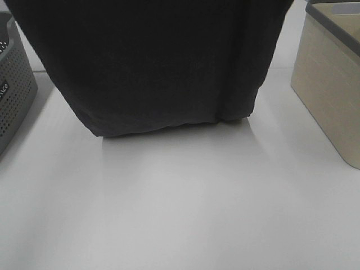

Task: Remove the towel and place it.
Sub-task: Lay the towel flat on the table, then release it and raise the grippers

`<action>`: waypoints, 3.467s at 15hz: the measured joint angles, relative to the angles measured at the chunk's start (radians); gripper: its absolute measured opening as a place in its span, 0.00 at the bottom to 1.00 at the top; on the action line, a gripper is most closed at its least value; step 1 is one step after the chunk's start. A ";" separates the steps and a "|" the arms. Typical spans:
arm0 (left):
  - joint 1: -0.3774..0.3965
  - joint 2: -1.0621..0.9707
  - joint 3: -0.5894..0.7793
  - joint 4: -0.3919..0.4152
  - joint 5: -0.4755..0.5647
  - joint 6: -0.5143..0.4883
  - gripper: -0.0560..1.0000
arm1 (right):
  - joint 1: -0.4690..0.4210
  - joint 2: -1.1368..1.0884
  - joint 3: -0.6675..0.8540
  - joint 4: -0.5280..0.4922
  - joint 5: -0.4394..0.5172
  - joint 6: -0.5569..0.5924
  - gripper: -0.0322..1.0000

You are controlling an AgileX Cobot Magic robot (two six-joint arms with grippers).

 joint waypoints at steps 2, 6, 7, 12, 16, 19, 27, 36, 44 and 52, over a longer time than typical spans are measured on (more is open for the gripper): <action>-0.001 -0.086 0.143 -0.037 -0.003 0.000 0.05 | 0.001 -0.093 0.120 0.018 -0.001 0.033 0.05; -0.004 -0.219 0.391 -0.138 -0.010 0.006 0.05 | 0.001 -0.221 0.296 0.039 -0.002 0.084 0.05; -0.004 -0.246 0.458 -0.160 -0.012 0.007 0.05 | 0.001 -0.256 0.362 0.053 -0.003 0.100 0.05; -0.004 -0.345 0.764 -0.265 -0.015 0.008 0.05 | 0.001 -0.426 0.727 0.172 -0.006 0.167 0.05; -0.050 -0.371 0.925 -0.305 -0.015 -0.022 0.05 | 0.001 -0.479 0.920 0.211 -0.009 0.203 0.05; -0.138 -0.369 0.980 -0.293 -0.016 -0.082 0.05 | 0.001 -0.473 1.034 0.210 -0.010 0.203 0.05; -0.248 -0.171 1.022 -0.302 -0.041 -0.144 0.05 | 0.001 -0.244 1.080 0.150 -0.010 0.095 0.05; -0.248 0.076 1.022 -0.330 -0.081 -0.124 0.05 | 0.001 0.080 1.080 0.137 -0.014 -0.014 0.05; -0.248 0.300 0.905 -0.328 -0.093 -0.102 0.05 | 0.000 0.324 1.063 0.101 -0.057 -0.095 0.05; -0.257 0.419 0.809 -0.326 -0.023 -0.102 0.05 | -0.001 0.444 1.016 0.166 -0.056 -0.210 0.05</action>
